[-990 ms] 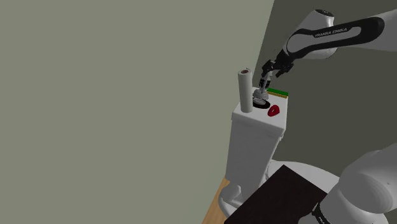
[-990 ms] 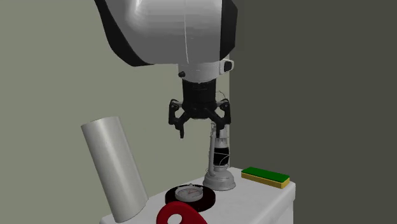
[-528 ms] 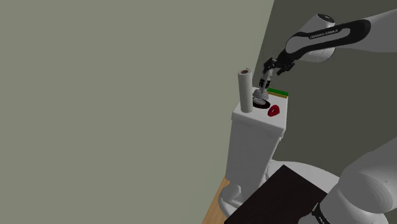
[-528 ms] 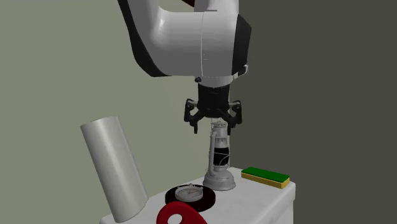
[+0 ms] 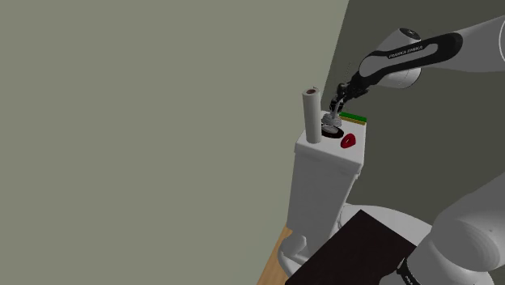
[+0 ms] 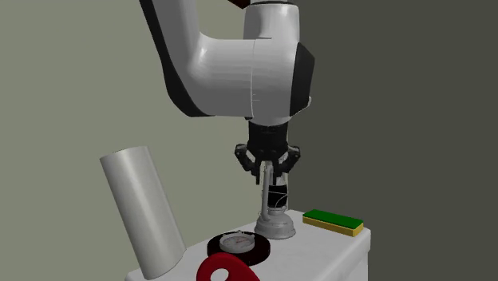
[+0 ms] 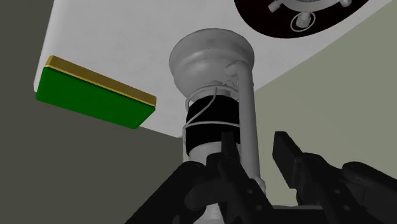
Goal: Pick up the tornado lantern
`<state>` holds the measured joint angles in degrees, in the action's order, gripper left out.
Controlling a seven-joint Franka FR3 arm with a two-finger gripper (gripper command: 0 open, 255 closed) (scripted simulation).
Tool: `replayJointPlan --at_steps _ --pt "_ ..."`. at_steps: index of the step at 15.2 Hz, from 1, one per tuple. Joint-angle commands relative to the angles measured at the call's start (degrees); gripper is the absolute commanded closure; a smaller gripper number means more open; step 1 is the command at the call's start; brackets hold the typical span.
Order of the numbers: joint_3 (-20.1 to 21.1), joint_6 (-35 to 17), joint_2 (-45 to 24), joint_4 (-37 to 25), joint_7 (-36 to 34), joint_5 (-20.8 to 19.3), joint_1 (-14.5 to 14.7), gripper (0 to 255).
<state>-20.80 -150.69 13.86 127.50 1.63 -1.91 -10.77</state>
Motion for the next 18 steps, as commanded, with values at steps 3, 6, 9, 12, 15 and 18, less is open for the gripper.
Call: replayJointPlan --at_steps 3,6,9,12,15,18 --pt "0.0 -0.1 0.0 0.0 0.0 0.0 0.0 255" --pt "0.0 -0.1 0.0 0.0 0.0 0.0 0.0 255" --pt "0.1 0.7 0.2 -0.5 -0.1 -0.1 0.0 255" --pt "0.3 3.1 0.7 -2.4 -0.4 -0.4 -0.1 255" --pt "0.6 5.4 1.2 -4.3 -0.6 -0.6 -0.2 255" --pt "0.8 7.7 1.5 -6.3 -0.8 -0.7 -0.2 255"
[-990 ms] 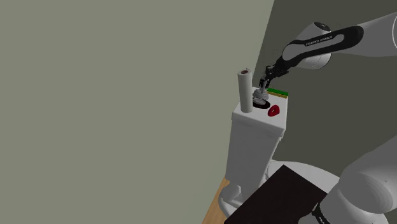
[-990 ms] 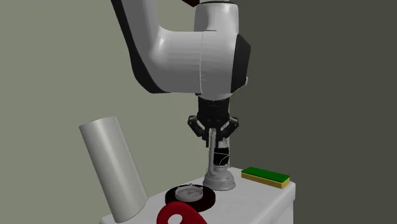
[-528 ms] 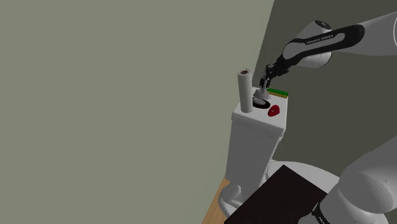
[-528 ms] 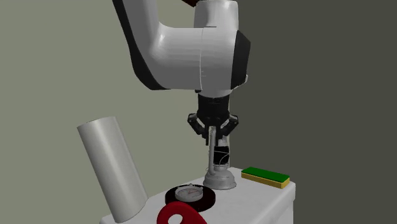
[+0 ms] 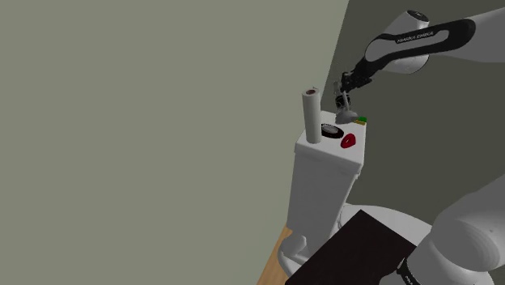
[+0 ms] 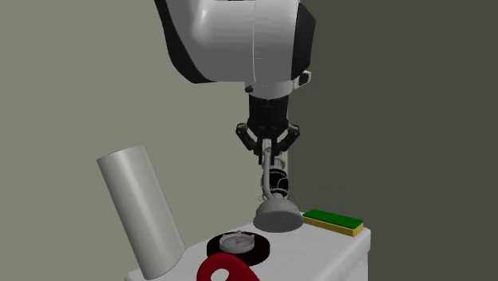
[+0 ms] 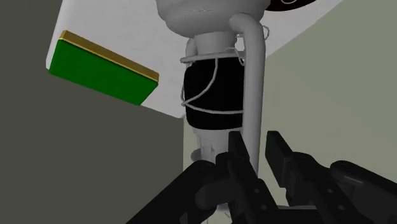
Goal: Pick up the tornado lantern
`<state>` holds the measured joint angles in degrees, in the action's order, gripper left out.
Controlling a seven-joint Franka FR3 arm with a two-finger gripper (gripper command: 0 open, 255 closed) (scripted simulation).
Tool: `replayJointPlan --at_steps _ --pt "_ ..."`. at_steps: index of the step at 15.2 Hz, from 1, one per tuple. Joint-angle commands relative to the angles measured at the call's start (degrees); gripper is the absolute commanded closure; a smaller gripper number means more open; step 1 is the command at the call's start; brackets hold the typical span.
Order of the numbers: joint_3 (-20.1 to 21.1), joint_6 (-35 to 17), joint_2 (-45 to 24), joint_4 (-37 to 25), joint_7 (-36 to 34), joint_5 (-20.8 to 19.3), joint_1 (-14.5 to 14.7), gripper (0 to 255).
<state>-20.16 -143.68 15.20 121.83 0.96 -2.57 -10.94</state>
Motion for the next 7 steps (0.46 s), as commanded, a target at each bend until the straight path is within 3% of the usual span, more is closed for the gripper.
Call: replayJointPlan --at_steps 1,7 --pt "0.2 1.5 0.2 -1.3 -0.2 -0.1 0.0 255" --pt "0.4 4.7 0.4 -4.4 -0.4 -0.2 0.0 255"
